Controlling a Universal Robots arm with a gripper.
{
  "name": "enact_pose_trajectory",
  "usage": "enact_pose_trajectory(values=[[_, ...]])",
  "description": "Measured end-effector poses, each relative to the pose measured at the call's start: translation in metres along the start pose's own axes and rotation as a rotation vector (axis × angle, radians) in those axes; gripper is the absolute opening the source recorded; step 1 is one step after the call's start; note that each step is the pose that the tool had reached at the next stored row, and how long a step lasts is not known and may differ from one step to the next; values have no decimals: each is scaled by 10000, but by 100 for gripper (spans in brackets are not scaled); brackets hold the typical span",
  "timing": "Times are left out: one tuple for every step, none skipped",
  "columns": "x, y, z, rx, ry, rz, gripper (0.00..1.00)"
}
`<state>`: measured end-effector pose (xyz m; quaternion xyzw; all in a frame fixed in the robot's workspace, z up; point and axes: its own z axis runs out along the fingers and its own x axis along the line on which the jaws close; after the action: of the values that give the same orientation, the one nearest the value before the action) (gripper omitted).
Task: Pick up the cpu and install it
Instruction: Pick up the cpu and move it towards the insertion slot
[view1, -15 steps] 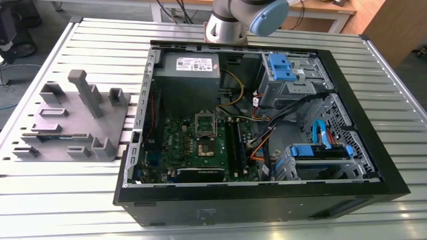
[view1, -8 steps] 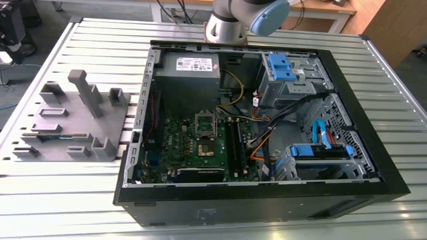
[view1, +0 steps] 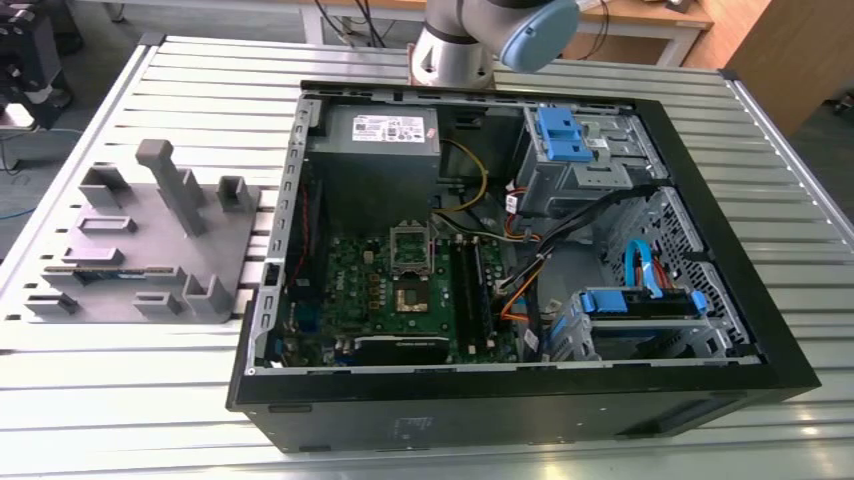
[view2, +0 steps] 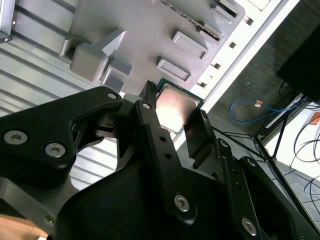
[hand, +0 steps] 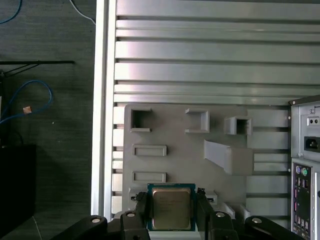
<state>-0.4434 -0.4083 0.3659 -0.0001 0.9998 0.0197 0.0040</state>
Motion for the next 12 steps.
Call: enact_pose_trajectory(values=[[-1, 0, 0, 0, 0, -1, 47], [-3, 0, 0, 0, 0, -1, 47], [-8, 0, 0, 0, 1, -2, 47], [-14, 0, -1, 1, 1, -2, 47], [-21, -1, 0, 0, 0, -2, 47], [-30, 0, 0, 1, 2, -1, 47], [-39, 0, 0, 0, 1, -1, 47], [-47, 0, 0, 0, 1, -1, 47], [-56, 0, 1, 0, 0, -1, 47], [-65, 0, 1, 0, 0, -1, 47], [-75, 0, 1, 0, 0, -1, 47], [-86, 0, 1, -1, -1, 0, 47]])
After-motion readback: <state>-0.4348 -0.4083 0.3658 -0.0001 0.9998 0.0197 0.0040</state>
